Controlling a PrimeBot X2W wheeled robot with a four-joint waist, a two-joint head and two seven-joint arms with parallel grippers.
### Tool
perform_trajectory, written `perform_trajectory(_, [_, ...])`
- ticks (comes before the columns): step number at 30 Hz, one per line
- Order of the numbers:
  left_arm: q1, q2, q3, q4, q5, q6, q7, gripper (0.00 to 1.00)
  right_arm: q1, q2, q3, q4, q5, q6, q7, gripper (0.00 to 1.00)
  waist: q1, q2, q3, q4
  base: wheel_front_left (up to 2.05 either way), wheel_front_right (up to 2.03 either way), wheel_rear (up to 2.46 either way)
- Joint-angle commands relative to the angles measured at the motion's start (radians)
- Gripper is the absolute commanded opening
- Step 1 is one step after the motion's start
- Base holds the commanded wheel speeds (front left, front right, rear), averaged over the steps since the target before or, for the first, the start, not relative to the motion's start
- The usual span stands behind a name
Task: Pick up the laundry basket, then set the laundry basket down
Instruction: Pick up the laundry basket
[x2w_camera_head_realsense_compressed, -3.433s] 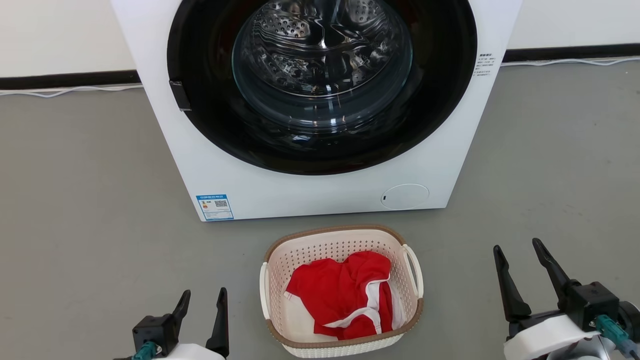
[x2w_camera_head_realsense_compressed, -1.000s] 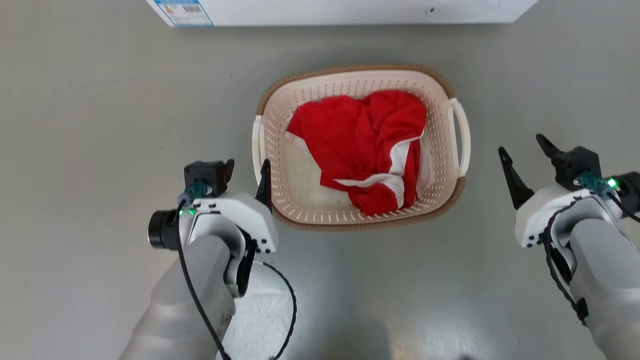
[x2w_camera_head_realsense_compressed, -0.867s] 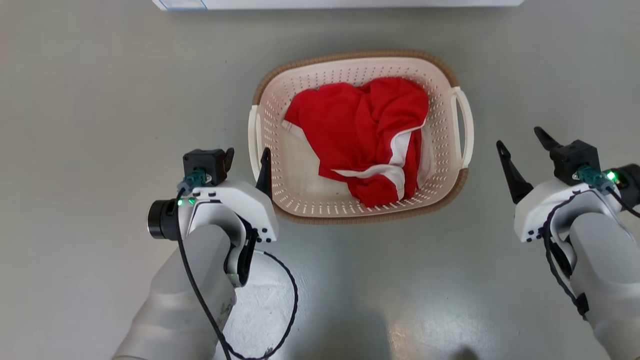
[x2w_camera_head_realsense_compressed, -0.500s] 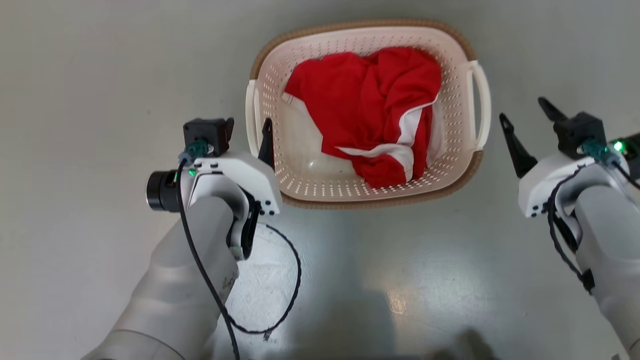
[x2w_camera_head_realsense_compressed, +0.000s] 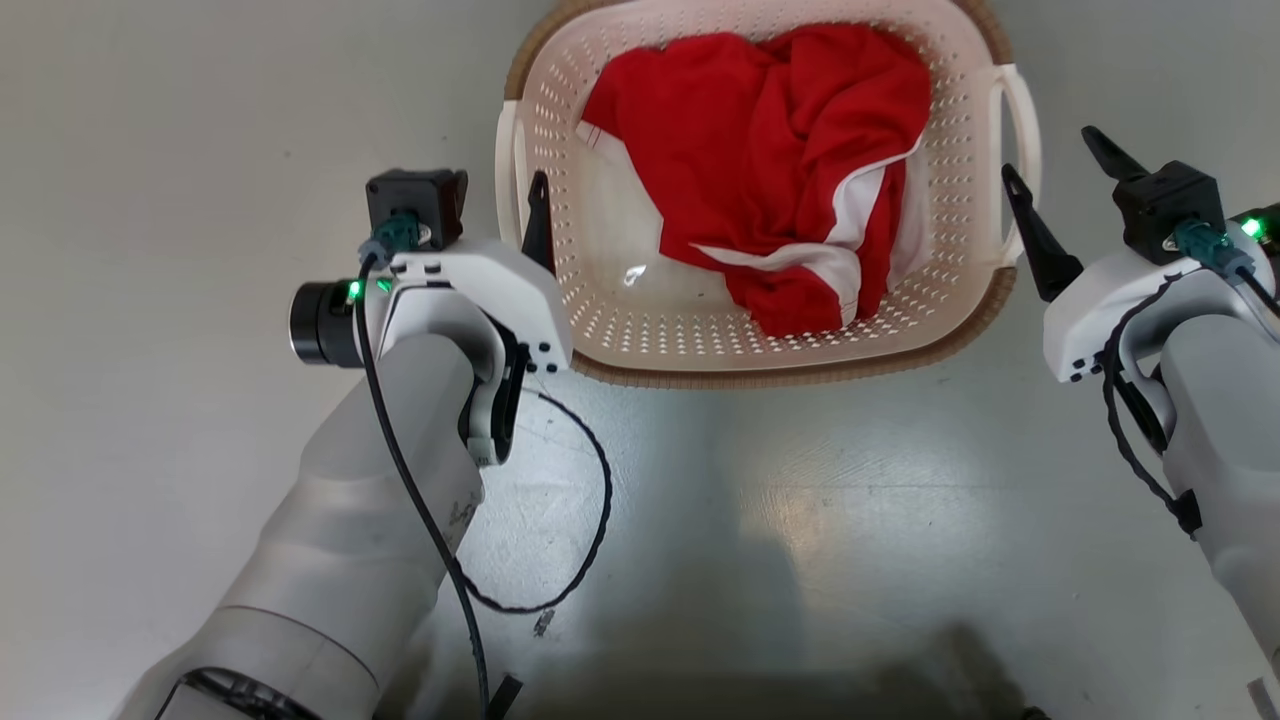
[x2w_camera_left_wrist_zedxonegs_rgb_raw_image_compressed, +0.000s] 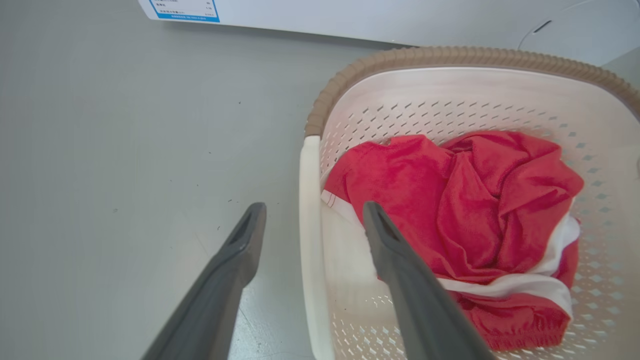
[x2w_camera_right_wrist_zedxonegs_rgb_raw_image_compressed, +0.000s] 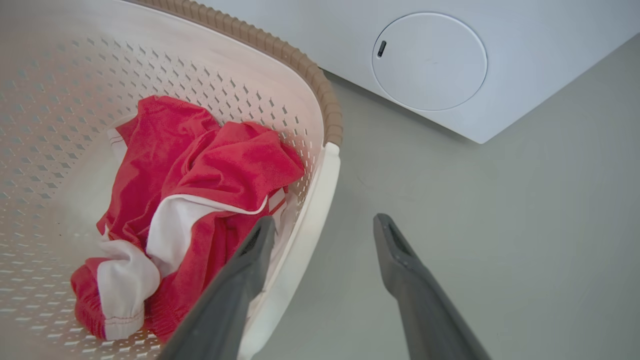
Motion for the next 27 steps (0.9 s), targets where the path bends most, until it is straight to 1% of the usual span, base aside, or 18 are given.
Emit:
perform_trajectory(1, [-0.009,0.019,0.009,-0.009,-0.012,0.014,-0.006,1.0,0.024,-0.007,0.016,-0.012,0.013,0.006,-0.014,1.0,0.0,0.0,0.017,0.006,0.0,0.0,0.0])
perform_trajectory(12, [-0.044,0.019,-0.01,0.004,-0.021,0.035,-0.006,1.0,0.003,-0.009,0.033,-0.015,0.025,0.006,-0.014,1.0,0.0,0.0,0.061,0.015,0.0,0.0,0.0])
perform_trajectory(27, [-0.082,0.019,-0.042,0.003,-0.028,0.04,-0.006,1.0,-0.03,-0.001,0.046,-0.018,0.032,0.006,-0.014,1.0,0.0,0.0,0.119,0.007,0.0,0.0,0.0])
